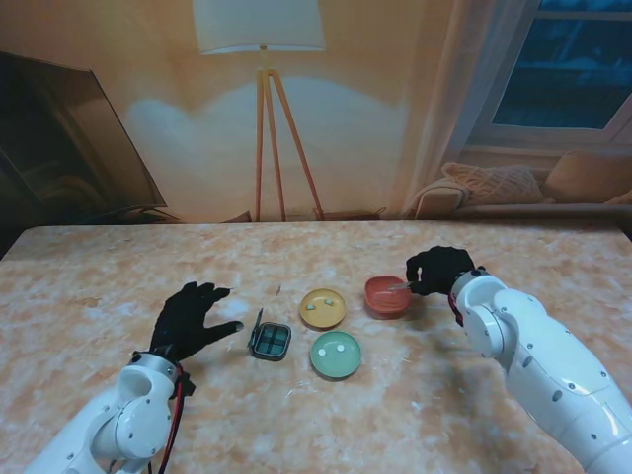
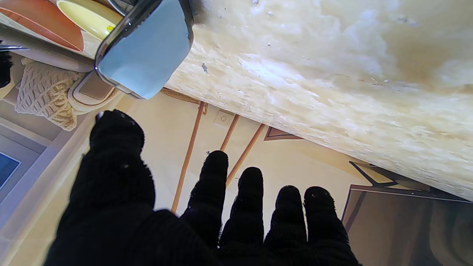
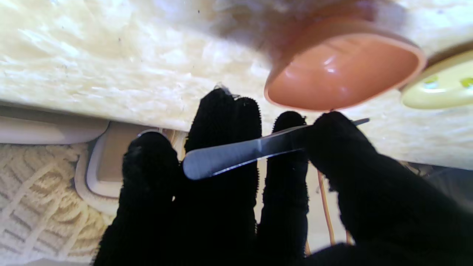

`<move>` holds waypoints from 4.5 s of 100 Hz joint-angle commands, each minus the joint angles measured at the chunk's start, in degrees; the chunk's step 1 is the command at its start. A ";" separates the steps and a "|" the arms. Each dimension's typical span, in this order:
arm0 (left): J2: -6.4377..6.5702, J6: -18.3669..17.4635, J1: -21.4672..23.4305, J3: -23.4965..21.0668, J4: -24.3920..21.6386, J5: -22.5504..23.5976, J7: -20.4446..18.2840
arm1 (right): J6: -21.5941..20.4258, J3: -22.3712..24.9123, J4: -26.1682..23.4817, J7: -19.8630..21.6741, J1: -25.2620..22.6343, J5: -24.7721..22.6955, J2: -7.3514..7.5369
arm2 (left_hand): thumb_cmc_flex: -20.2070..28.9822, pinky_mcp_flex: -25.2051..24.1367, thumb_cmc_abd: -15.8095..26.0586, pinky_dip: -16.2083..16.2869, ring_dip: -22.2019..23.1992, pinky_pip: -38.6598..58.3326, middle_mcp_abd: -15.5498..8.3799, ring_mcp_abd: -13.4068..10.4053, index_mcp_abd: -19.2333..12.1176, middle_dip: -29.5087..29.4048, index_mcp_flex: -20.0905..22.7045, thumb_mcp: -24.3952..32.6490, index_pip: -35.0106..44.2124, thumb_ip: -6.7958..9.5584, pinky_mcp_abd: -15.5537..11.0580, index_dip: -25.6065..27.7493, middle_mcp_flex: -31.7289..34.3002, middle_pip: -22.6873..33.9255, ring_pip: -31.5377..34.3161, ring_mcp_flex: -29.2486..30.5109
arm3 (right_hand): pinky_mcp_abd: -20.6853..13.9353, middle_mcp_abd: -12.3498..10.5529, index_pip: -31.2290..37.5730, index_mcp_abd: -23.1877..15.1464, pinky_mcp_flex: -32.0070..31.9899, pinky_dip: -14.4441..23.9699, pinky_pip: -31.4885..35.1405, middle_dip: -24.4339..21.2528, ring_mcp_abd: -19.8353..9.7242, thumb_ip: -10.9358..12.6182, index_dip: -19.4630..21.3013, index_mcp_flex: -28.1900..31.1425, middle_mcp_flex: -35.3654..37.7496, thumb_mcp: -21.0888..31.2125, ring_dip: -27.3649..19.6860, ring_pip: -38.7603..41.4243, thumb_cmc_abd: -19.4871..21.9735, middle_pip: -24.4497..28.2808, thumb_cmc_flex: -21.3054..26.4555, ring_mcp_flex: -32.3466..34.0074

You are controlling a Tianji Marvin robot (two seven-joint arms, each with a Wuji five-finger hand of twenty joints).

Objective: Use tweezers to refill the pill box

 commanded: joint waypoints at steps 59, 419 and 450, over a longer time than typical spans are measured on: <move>-0.15 -1.06 0.39 0.27 0.38 -1.43 -1.27 | -12.91 9.51 -13.94 -3.53 -14.88 -1.59 0.36 | 1.44 -0.77 2.43 0.23 0.35 -0.57 1.01 0.63 0.82 0.34 1.14 -2.19 -0.62 1.97 -0.81 0.17 -0.03 -0.46 0.16 -1.08 | -7.04 3.92 3.80 -3.34 7.26 3.09 2.24 2.02 -3.50 -0.75 2.15 3.98 3.09 6.31 3.03 6.54 -2.31 5.15 5.93 3.71; -0.78 -3.28 2.36 -1.00 2.95 -4.44 1.13 | -3.92 -20.59 1.20 -12.15 0.77 0.73 -1.24 | 1.66 -0.56 3.66 0.60 0.37 -0.06 0.36 -0.12 0.90 0.83 2.56 -2.36 -0.03 1.98 -1.73 0.26 1.04 0.38 1.23 -0.82 | -5.07 3.57 2.46 -1.34 -1.01 7.28 -3.03 3.73 -4.25 -2.61 3.04 0.61 -2.84 9.08 4.68 7.84 -7.50 7.40 3.59 -2.99; -0.83 -3.25 2.33 -1.03 3.11 -4.51 1.37 | -4.02 -21.04 2.06 -13.54 0.73 1.75 -1.61 | 1.75 -0.57 3.67 0.75 0.43 0.27 0.33 -0.15 0.97 0.91 2.81 -2.34 0.10 1.98 -1.72 0.29 1.32 0.50 1.33 -0.58 | -5.27 3.12 4.50 -3.18 0.04 7.94 -1.12 3.51 -4.96 -2.36 2.75 4.29 0.22 8.47 5.64 9.87 -6.40 8.97 4.88 -1.07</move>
